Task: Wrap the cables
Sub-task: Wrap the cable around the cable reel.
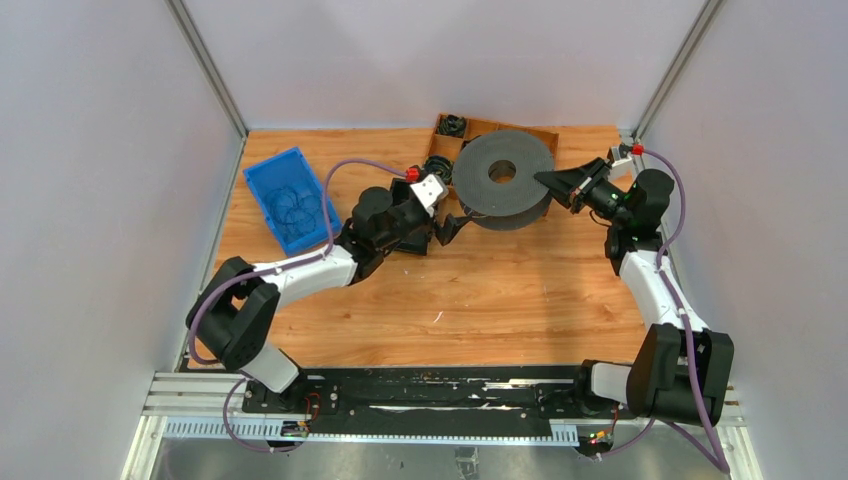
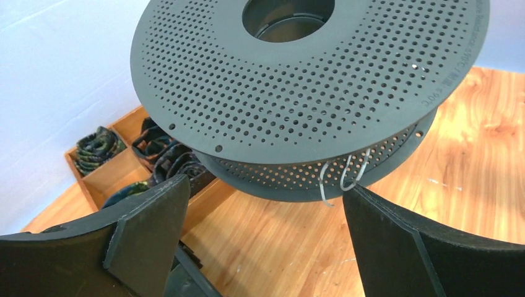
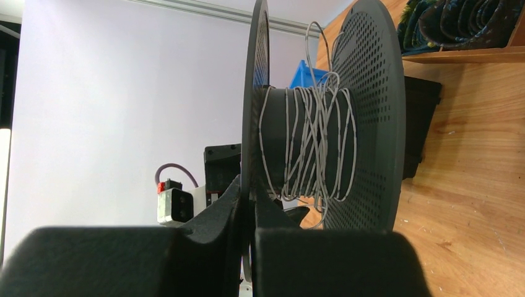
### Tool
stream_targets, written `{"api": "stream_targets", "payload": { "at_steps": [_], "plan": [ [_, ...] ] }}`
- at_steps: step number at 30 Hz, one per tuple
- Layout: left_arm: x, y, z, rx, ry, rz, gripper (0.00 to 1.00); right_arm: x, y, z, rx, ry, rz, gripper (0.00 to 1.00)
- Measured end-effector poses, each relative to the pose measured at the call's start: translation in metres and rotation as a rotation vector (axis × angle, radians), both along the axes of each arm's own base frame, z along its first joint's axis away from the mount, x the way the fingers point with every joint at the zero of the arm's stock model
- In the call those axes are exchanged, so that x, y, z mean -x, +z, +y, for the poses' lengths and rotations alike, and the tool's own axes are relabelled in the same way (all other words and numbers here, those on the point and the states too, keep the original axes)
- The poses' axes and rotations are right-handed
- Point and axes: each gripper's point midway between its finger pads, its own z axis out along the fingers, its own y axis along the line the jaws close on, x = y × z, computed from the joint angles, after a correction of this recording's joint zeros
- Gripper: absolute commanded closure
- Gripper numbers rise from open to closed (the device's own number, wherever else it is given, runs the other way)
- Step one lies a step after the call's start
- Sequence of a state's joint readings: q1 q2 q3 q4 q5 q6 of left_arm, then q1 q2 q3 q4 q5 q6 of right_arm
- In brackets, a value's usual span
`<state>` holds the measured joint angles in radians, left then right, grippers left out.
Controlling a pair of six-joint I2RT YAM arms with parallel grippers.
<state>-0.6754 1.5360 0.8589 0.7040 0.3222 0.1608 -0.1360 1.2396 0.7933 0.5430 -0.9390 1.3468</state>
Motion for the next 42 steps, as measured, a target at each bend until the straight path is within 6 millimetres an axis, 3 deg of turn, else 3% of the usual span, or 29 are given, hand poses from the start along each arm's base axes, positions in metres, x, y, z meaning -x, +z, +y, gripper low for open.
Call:
{"api": "stream_targets", "payload": {
  "at_steps": [7,24,34,42],
  "plan": [
    [-0.007,-0.014,-0.006,0.03,0.016,0.082,0.02,0.001,0.001,0.0,0.001,0.003,-0.003,0.99],
    [-0.035,-0.017,0.004,0.14,0.101,0.201,0.02,0.003,0.001,0.001,0.001,0.003,-0.007,0.99],
    [-0.052,-0.015,0.001,0.266,0.082,0.334,0.02,0.004,0.004,0.001,0.003,0.002,-0.023,0.99],
    [-0.054,-0.018,-0.007,0.349,0.03,0.467,0.02,0.004,0.007,0.0,0.002,-0.002,-0.037,0.99]
  ]
}}
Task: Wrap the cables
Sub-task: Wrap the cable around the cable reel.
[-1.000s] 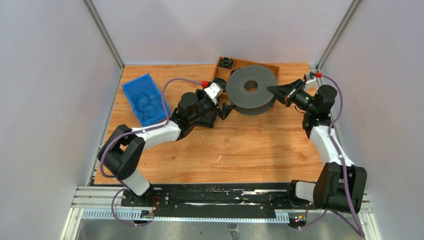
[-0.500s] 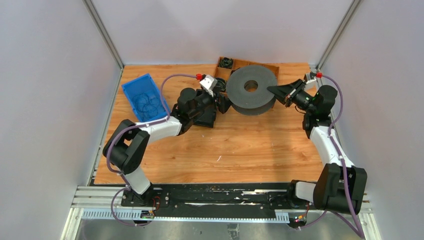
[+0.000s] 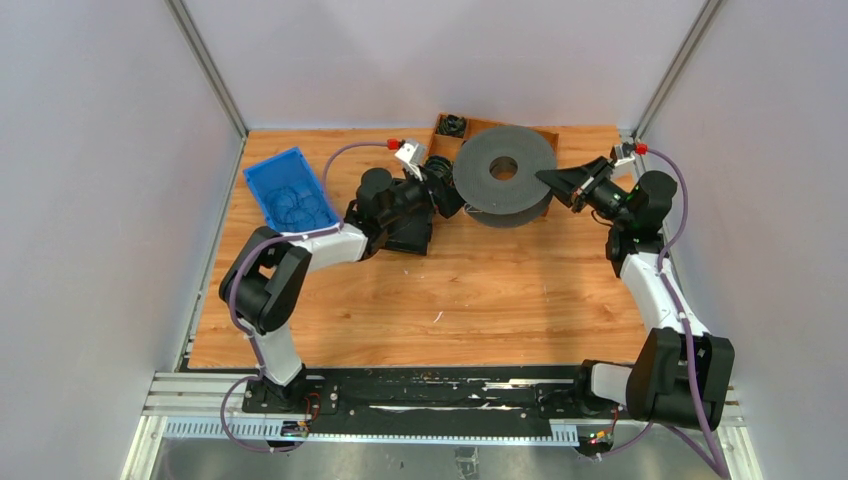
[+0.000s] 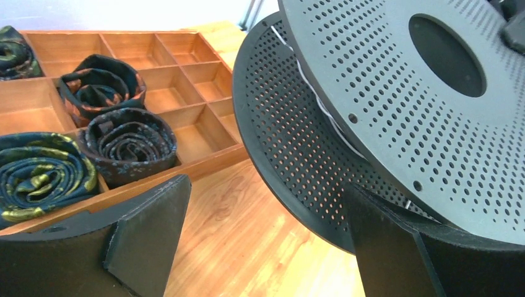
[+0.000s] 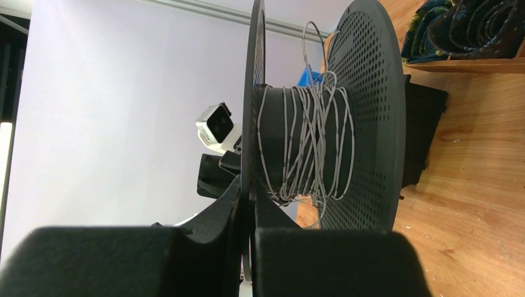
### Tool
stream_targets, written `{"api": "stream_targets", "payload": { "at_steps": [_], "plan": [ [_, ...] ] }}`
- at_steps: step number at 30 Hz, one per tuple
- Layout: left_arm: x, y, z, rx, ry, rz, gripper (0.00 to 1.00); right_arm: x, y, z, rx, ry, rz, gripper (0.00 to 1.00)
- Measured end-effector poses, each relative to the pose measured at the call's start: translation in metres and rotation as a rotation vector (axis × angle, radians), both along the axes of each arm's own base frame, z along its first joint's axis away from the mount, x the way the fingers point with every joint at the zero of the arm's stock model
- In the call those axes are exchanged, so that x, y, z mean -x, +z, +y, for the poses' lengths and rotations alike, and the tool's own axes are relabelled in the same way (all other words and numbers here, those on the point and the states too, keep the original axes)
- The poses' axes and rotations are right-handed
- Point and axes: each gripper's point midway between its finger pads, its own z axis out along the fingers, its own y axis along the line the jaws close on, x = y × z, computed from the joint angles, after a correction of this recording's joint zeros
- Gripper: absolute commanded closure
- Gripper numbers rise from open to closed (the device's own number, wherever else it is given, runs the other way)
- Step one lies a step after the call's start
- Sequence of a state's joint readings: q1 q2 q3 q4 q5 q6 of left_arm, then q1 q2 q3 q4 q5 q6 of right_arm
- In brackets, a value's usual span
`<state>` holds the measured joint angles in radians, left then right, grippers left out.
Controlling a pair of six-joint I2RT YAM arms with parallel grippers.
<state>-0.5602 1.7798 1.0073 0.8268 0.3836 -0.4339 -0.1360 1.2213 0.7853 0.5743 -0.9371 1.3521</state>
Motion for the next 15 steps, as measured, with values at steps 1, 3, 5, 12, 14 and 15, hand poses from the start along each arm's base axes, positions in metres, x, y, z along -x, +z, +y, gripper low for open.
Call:
{"api": "stream_targets", "payload": {
  "at_steps": [1,3,5,12,14,15],
  "plan": [
    [0.001,0.001,-0.001,0.011,-0.008,0.01,0.02,0.0,0.0,0.0,-0.001,0.001,0.0,0.99],
    [0.004,0.003,-0.002,0.029,-0.022,0.018,0.02,0.0,0.001,0.0,-0.005,0.003,0.0,0.99],
    [0.008,0.003,-0.001,0.038,-0.035,0.025,0.02,0.001,0.002,0.001,-0.005,0.006,-0.002,0.99],
    [0.03,0.003,0.017,0.016,-0.078,-0.003,0.02,0.005,-0.004,0.003,0.018,0.031,-0.002,1.0],
    [0.034,0.009,0.025,0.006,-0.083,-0.035,0.02,0.005,-0.005,0.003,0.025,0.035,-0.004,0.99],
    [0.037,0.011,0.029,0.0,-0.087,-0.052,0.02,0.006,-0.006,0.003,0.028,0.038,-0.004,0.99]
  ]
}}
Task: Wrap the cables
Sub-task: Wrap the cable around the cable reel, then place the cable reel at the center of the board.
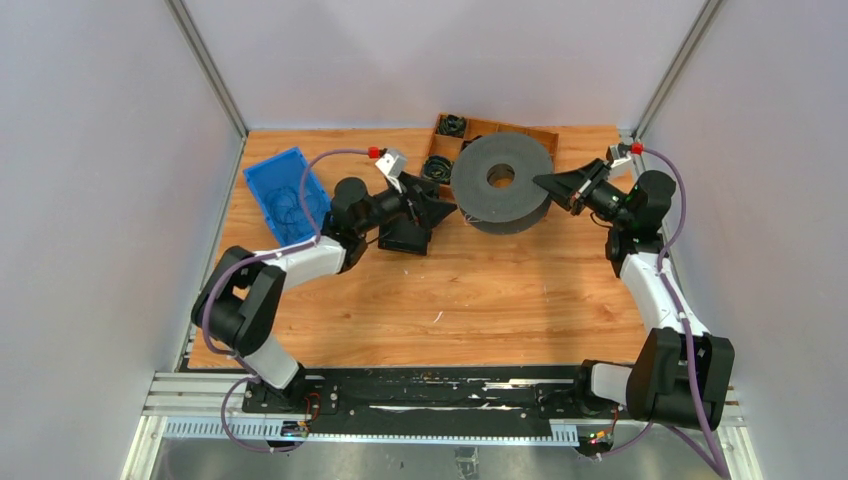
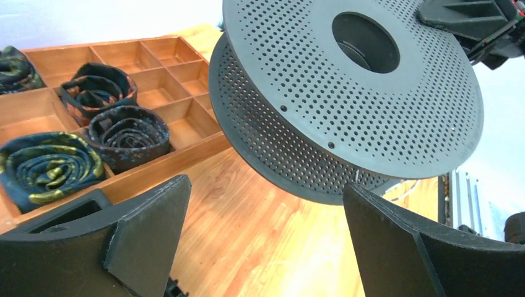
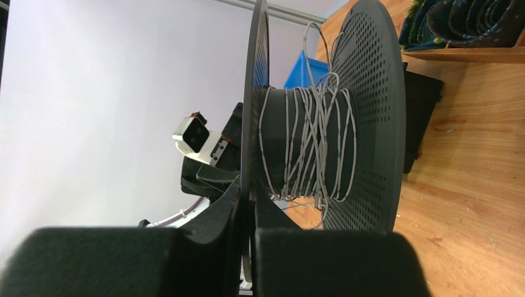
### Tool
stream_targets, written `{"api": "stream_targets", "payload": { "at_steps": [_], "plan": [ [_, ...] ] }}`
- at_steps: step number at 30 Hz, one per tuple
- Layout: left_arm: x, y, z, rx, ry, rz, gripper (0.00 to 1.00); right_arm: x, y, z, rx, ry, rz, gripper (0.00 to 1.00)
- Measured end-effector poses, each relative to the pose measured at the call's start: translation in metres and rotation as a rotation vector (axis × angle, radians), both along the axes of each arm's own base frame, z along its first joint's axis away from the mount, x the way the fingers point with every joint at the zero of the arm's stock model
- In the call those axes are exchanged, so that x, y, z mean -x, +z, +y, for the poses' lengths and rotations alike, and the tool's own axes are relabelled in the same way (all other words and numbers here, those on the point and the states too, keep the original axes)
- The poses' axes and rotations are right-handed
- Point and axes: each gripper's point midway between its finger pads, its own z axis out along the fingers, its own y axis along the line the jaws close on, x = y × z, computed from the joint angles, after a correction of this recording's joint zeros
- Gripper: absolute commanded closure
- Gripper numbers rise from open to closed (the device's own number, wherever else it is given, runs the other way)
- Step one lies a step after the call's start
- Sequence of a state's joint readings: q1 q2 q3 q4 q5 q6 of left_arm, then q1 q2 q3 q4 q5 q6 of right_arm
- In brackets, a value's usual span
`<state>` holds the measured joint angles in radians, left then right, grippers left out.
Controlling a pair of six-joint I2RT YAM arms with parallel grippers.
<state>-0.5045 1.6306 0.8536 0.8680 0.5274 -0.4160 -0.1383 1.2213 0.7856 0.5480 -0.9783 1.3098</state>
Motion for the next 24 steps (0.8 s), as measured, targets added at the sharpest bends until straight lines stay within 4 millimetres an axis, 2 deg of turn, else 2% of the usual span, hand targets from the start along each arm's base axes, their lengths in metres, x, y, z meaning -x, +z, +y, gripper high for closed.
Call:
{"api": "stream_targets", "payload": {
  "at_steps": [3,9,14,19,21,24],
  "plan": [
    [0.005,0.004,0.013,-0.027,0.0,-0.044,0.02,0.001,-0.001,0.001,0.014,0.017,-0.01,0.99],
    [0.017,-0.002,0.046,-0.111,0.008,-0.082,0.02,0.0,-0.009,0.005,0.053,0.089,0.002,0.99],
    [0.035,0.025,0.06,-0.158,-0.032,-0.186,0.02,0.012,-0.021,0.013,0.124,0.173,0.001,0.99],
    [0.057,0.064,0.06,-0.181,-0.108,-0.299,0.02,0.035,-0.025,0.039,0.225,0.35,-0.064,0.99],
    [0.063,0.071,0.061,-0.198,-0.123,-0.32,0.02,0.045,-0.029,0.05,0.256,0.426,-0.094,0.99],
    [0.067,0.067,0.064,-0.238,-0.135,-0.312,0.02,0.061,-0.039,0.07,0.279,0.547,-0.116,0.99]
  ]
}}
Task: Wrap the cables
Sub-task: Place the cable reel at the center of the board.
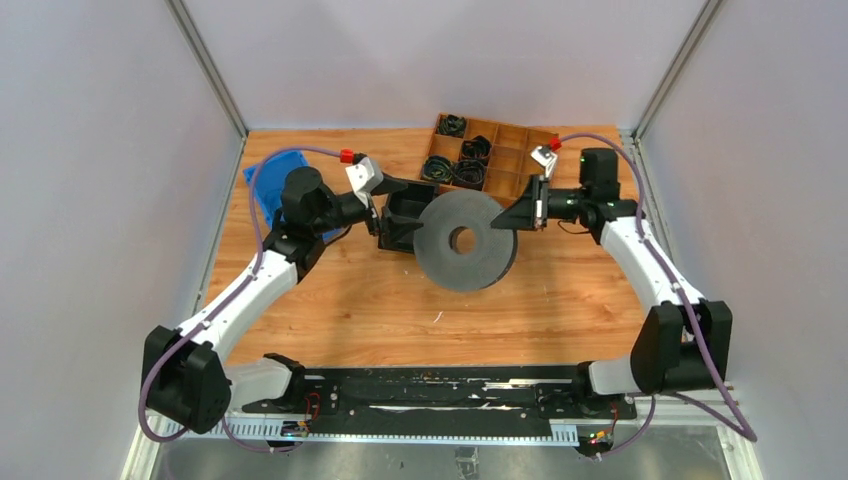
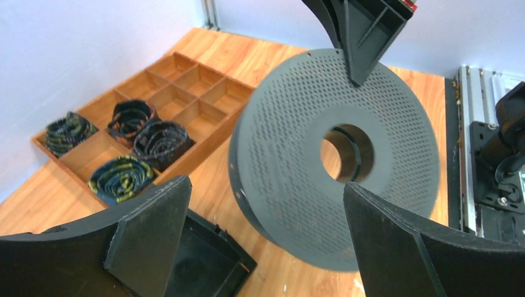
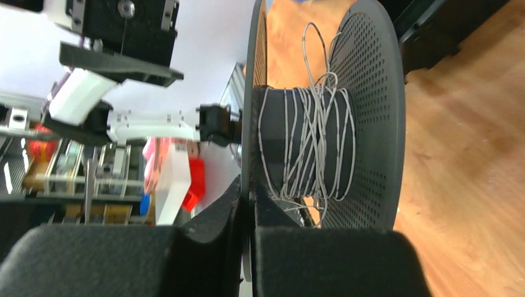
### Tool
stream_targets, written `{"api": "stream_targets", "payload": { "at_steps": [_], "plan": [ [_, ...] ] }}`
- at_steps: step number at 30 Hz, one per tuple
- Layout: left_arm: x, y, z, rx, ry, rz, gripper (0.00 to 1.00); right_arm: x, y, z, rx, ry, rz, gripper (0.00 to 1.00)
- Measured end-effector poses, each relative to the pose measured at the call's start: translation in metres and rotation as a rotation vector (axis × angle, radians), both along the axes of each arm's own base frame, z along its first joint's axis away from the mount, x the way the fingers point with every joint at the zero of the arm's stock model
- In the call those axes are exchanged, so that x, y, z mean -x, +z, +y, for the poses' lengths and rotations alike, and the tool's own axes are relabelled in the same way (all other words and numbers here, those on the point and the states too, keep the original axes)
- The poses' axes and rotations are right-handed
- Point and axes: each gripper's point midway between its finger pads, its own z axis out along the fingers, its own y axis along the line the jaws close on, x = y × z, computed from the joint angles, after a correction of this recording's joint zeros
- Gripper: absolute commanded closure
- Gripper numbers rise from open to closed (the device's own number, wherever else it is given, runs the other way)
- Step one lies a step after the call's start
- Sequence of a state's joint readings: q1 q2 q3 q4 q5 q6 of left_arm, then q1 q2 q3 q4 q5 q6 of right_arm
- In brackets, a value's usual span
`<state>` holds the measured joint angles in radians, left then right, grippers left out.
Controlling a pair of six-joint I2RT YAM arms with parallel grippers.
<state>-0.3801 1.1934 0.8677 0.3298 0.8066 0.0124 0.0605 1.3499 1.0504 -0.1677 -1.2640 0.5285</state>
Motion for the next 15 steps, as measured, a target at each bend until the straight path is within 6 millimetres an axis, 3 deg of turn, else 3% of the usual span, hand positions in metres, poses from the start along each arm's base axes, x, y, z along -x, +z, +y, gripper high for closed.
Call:
{"api": "stream_targets", "payload": {
  "at_steps": [9,15],
  "plan": [
    [0.015,-0.05,0.01,-0.185,-0.005,0.103,0.02,0.043,-0.042,0.053,0.085,0.315,0.046,0.99],
    [0.024,-0.053,0.016,-0.219,0.004,0.112,0.02,0.065,-0.064,0.078,0.136,0.53,0.037,0.99]
  ]
}}
